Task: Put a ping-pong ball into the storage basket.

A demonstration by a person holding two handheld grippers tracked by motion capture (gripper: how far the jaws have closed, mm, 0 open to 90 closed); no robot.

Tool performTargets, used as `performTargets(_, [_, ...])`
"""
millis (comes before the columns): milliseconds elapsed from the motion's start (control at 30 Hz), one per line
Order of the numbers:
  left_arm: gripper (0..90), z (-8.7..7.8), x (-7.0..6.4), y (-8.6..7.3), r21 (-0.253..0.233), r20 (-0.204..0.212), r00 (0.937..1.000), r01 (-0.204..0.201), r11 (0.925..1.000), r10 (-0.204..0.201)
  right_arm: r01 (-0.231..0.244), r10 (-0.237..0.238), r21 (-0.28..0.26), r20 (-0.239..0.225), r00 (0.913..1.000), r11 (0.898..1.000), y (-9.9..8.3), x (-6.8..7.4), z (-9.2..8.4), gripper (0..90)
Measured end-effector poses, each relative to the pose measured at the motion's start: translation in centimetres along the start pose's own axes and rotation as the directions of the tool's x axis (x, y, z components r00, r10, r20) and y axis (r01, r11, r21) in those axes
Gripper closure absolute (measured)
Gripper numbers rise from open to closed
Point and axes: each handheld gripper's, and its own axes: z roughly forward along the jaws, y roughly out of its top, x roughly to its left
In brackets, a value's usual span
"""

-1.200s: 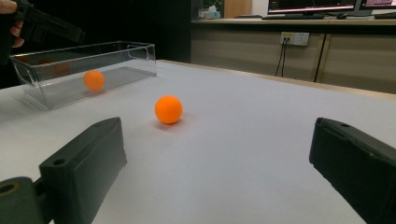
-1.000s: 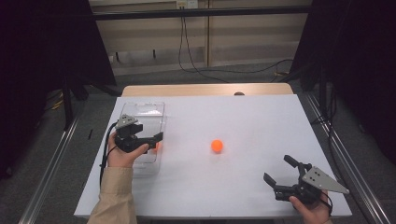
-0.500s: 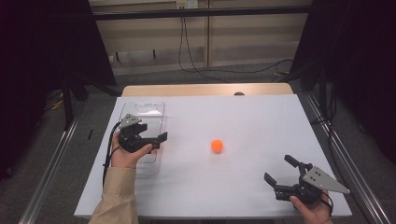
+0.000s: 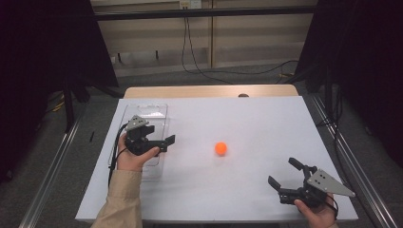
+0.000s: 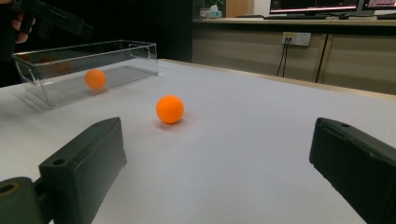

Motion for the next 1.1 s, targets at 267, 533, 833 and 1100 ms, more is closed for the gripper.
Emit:
performTargets(267, [6.7,0.4,-0.6,0.1,0.002,0.021,0.9998,-0.002,1.0000,0.002,-0.004,0.004,-0.001,-0.004,1.0000,1.000,0.0,0.1,0.0,2.9])
performTargets(533, [6.6,0.6,-0.9,0.1,0.004,0.040,0.9992,-0.009,0.9999,0.009,0.001,-0.001,0.000,-0.002,1.0000,1.000,0.0,0.0,0.0,2.9])
performTargets(833, [6.3,1.0,-1.5,0.1,0.011,0.049,0.9986,-0.018,0.9998,0.017,0.001,-0.001,-0.002,0.001,1.0000,1.000,0.1,0.0,0.0,2.9])
performTargets(1100, [6.0,1.4,-2.0,-0.1,0.020,0.071,0.9970,-0.032,0.9993,0.030,0.003,-0.003,-0.005,-0.001,1.0000,1.000,0.1,0.1,0.0,2.9])
